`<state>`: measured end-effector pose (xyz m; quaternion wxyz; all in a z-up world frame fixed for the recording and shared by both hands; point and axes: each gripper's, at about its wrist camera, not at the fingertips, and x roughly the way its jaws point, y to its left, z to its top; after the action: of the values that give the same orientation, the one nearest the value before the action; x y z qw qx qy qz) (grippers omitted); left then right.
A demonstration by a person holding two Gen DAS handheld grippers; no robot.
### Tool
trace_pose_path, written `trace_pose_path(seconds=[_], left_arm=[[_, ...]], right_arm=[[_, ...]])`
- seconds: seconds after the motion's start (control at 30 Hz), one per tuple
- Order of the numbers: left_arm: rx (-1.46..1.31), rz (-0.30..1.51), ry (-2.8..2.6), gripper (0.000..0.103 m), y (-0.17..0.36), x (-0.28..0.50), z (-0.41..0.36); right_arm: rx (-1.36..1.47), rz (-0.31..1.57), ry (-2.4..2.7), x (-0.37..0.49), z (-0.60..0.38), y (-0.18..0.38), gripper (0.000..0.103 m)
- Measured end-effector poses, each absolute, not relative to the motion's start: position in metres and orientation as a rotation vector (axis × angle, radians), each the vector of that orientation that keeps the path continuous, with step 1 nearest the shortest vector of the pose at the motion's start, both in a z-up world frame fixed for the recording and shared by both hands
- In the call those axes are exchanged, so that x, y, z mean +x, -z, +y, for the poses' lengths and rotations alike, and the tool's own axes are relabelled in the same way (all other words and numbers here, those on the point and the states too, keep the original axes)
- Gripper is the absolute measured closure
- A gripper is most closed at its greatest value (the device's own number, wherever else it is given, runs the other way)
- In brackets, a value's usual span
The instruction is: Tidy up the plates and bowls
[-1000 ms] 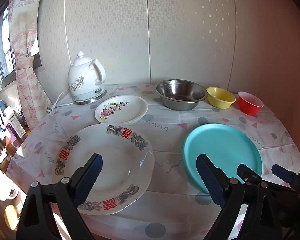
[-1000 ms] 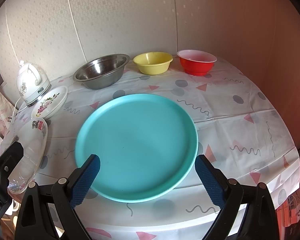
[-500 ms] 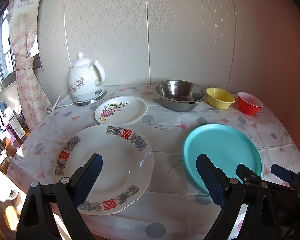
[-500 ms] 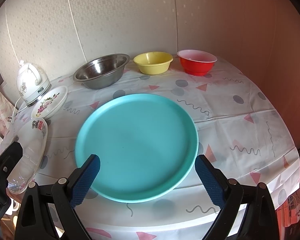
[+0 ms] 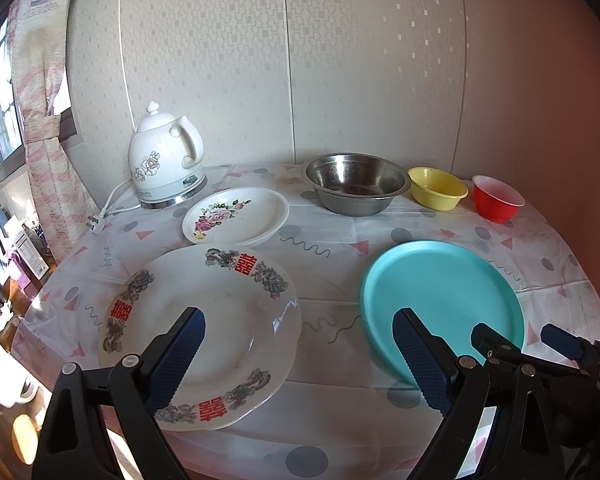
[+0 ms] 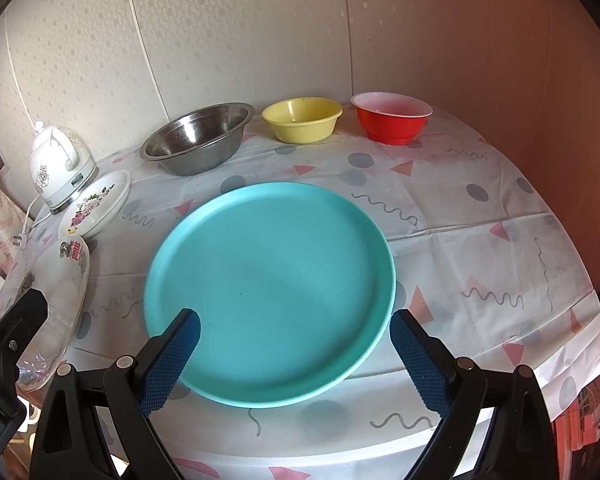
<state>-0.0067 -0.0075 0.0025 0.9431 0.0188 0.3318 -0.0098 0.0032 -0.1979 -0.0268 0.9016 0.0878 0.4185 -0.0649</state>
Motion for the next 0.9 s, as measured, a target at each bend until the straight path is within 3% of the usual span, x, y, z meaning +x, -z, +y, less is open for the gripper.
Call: trace_pose_path(seconds=[0.53,0.6,0.63,0.67,0.7,0.73,0.8,0.9], left_arm=[[0.053,0.721,0.082,0.008,0.005,0.005,-0.018],[0.059,0.738,0.126,0.016,0.005,0.010,-0.022],[0.057,0.764,0.156,0.027,0.007,0.015,-0.023],[0.051,0.794,0.183,0.041,0.009,0.022,-0.025],[0.035,0.827,0.218,0.049,0.011,0.028,-0.026],[0.014,0.860,0.256,0.061,0.012,0.035,-0.028],[-0.019,0.915,0.312,0.065,0.017,0.047,-0.030],[0.001,0.942,0.354,0.069,0.017,0.058,-0.037]], right_arm=[[0.231,0.892,0.147,0.010,-0.213,0.035,0.006],[0.244,0.886,0.115,0.012,-0.217,0.033,0.013],[0.254,0.885,0.097,0.013,-0.220,0.032,0.017],[0.266,0.886,0.084,0.015,-0.224,0.032,0.028],[0.279,0.888,0.081,0.017,-0.230,0.033,0.037],[0.292,0.894,0.087,0.018,-0.236,0.034,0.040],[0.331,0.915,0.091,0.020,-0.250,0.039,0.051],[0.378,0.937,0.117,0.021,-0.268,0.047,0.053]])
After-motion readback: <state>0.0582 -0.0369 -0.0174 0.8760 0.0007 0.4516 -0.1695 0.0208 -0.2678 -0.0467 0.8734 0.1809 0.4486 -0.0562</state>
